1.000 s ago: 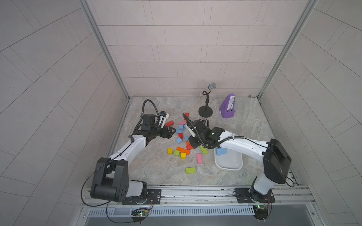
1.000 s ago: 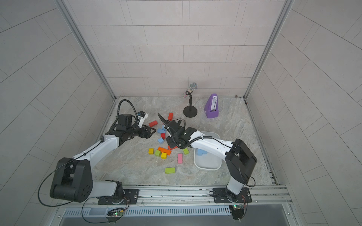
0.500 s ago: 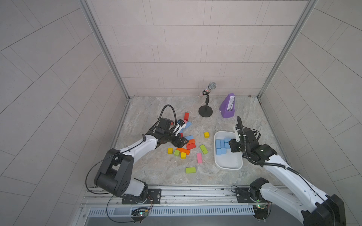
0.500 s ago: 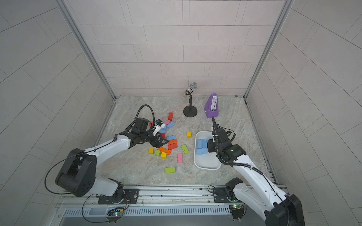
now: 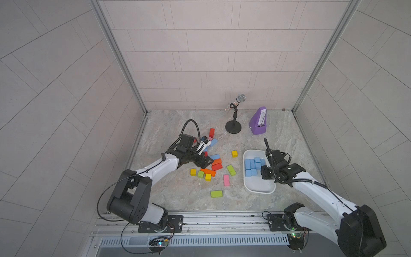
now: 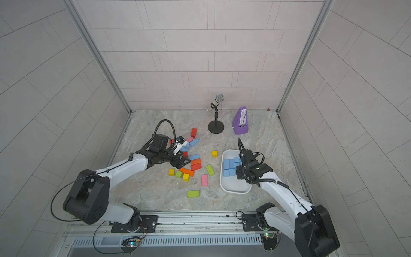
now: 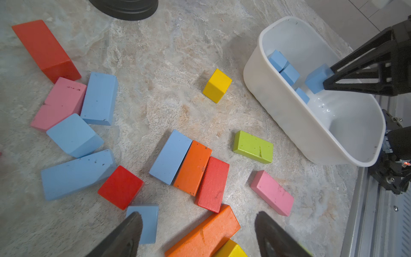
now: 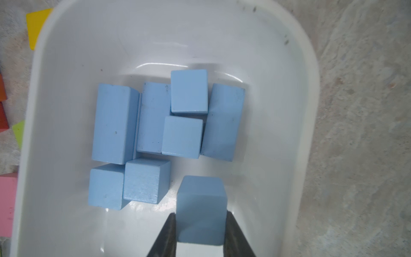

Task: Pick out the blue building blocks
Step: Place the building block in the storage box.

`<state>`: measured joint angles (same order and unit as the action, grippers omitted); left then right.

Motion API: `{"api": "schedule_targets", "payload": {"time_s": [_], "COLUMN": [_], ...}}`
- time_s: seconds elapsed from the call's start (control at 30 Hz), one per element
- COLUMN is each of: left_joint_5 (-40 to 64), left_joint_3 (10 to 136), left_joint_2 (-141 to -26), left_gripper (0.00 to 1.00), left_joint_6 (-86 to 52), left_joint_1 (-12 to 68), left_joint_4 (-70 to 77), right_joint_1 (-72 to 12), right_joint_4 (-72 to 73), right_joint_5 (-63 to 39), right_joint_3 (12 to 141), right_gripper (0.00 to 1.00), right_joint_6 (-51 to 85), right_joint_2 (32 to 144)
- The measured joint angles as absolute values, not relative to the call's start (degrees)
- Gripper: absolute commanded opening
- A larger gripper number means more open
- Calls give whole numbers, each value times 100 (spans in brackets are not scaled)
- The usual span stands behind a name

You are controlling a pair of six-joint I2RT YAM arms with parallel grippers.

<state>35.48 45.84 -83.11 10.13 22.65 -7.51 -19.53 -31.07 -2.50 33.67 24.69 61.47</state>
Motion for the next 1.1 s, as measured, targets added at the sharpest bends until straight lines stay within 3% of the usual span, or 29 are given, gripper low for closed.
{"api": "schedule_targets", "payload": {"time_s": [0.47, 0.7, 1.1], "left_joint_5": [3518, 3472, 3413], "left_joint_3": [4584, 4584, 4637], "left_joint_2": [-8311, -8311, -8311], "left_gripper": [85, 85, 85], "left_joint_6": [1015, 1017, 1015], "left_joint_1": [2265, 2265, 2265], "left_joint_4": [-760, -762, -832], "right_joint_1": [-1949, -1949, -1949], "right_joint_4": [-2832, -2744, -2722], "right_joint_5": [-598, -670, -709], "right_joint_3": [3704, 3732, 3750], "right_gripper": [19, 37, 44], "right_joint_6": [2464, 2458, 2445], "right_joint_2": [6908, 7030, 6941]}}
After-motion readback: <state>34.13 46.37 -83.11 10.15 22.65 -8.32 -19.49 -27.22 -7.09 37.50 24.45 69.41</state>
